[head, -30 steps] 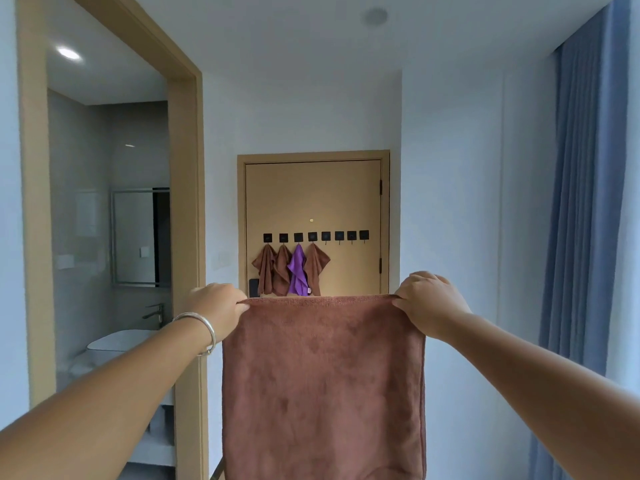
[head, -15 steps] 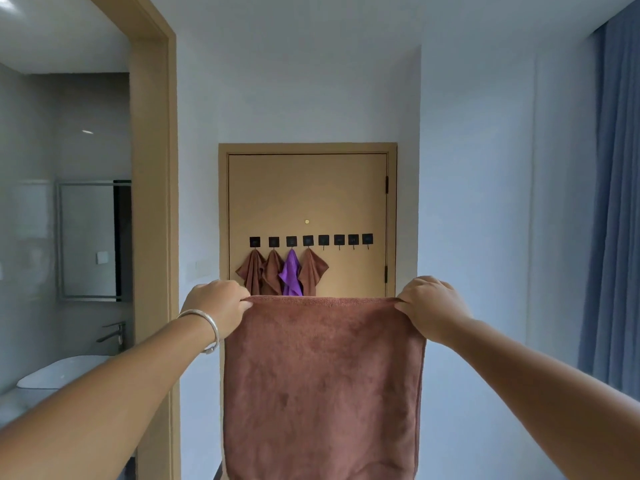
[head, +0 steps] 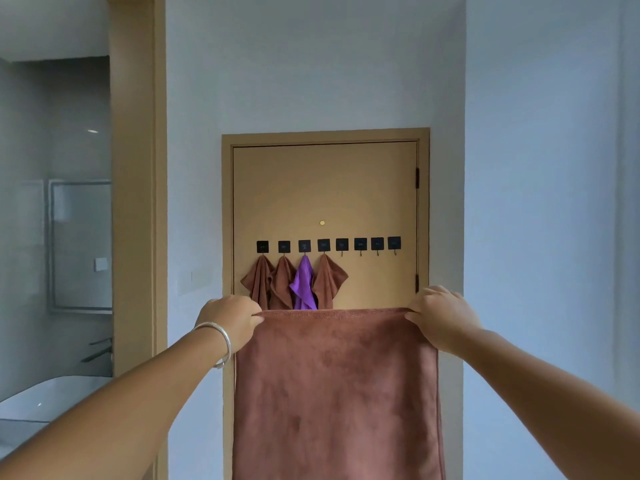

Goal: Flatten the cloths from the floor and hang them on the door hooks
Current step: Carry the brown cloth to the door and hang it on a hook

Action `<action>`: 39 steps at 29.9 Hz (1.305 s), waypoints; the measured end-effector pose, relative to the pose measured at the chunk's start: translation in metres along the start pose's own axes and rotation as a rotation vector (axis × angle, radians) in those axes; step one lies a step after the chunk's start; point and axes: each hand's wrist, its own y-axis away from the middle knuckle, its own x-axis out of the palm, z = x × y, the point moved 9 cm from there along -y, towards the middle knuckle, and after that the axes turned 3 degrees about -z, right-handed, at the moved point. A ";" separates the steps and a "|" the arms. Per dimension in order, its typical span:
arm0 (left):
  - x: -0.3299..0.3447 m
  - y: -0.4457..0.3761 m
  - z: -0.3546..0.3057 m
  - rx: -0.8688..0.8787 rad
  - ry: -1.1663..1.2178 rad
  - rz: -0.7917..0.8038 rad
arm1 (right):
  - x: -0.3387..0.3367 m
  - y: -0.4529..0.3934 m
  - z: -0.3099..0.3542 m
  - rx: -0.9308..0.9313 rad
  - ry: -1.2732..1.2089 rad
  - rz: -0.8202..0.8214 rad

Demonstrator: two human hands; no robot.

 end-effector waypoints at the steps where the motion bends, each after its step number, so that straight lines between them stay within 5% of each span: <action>1: 0.007 -0.012 0.001 -0.011 0.000 0.010 | 0.009 -0.011 -0.005 0.003 -0.003 0.004; 14: 0.125 -0.194 -0.012 0.013 0.054 -0.053 | 0.126 -0.174 -0.079 0.039 -0.018 -0.056; 39: 0.385 -0.504 0.040 0.113 0.211 -0.022 | 0.360 -0.446 -0.117 0.224 0.067 0.007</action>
